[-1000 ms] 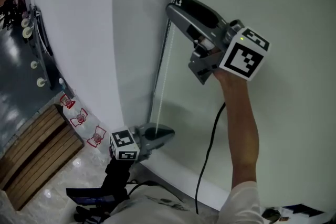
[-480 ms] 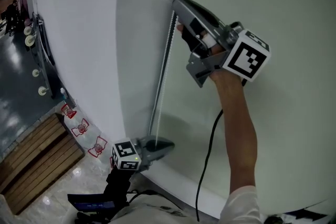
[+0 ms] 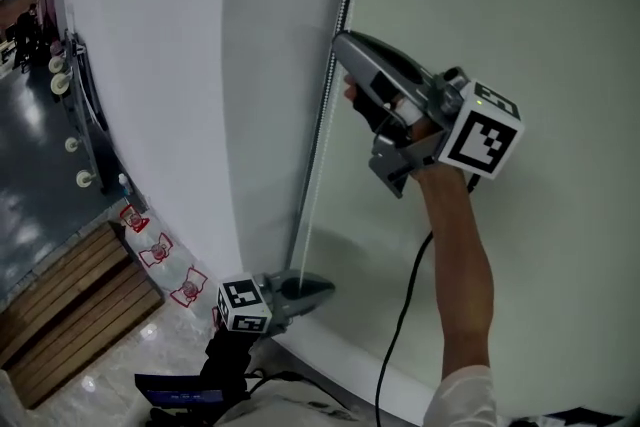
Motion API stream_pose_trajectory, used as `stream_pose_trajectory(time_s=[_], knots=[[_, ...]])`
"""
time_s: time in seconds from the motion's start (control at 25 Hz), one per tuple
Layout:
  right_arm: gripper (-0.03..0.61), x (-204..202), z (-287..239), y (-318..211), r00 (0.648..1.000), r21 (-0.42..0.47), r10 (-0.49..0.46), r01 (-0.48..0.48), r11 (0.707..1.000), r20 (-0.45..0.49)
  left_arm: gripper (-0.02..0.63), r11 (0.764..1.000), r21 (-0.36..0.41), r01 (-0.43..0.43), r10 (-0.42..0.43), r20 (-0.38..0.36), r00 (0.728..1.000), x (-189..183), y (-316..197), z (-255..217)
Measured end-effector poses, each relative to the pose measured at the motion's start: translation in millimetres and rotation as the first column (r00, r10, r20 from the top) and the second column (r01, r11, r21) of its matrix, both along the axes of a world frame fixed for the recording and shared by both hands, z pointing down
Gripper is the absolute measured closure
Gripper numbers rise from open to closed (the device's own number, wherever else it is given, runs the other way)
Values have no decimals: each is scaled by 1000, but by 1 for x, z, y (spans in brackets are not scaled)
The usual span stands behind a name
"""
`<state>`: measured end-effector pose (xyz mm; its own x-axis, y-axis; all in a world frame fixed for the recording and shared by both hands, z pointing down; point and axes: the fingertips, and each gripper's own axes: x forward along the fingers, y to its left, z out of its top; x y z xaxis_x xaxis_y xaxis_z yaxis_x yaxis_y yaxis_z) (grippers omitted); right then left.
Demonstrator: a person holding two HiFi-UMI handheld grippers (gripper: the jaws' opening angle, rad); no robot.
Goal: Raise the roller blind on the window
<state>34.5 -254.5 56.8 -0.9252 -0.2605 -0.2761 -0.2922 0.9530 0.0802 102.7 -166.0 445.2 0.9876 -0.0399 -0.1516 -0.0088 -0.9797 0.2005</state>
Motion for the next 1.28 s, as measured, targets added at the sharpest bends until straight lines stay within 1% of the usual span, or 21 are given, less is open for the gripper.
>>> stream_pose_trajectory(time_s=[0.16, 0.28, 0.4, 0.56, 0.8, 1.04, 1.28], knots=[[566, -1, -3, 4, 1000, -1, -29, 29, 1000, 9, 615, 1000, 1, 4, -4, -5, 1000, -1, -8, -10], [566, -1, 2, -1, 999, -13, -42, 42, 999, -10, 615, 1000, -1, 19, -19, -5, 1000, 1, -14, -22], [566, -6, 35, 1, 998, -44, -54, 52, 998, -41, 615, 999, -2, 33, -33, -2, 999, -2, -15, -18], [566, -9, 80, 7, 997, -90, -69, 65, 994, -40, 615, 999, -6, 48, -48, 4, 999, -10, -17, -7], [566, -11, 115, 18, 995, -110, -60, 51, 993, -85, 615, 998, -2, 56, -56, 6, 998, -12, -19, -10], [566, -7, 147, 22, 994, -156, -55, 39, 987, -97, 615, 998, 1, 58, -58, 3, 998, -12, -22, -18], [572, -5, 178, 31, 994, -188, -50, 31, 982, -101, 615, 998, -3, 62, -62, 8, 998, -13, -22, -14]])
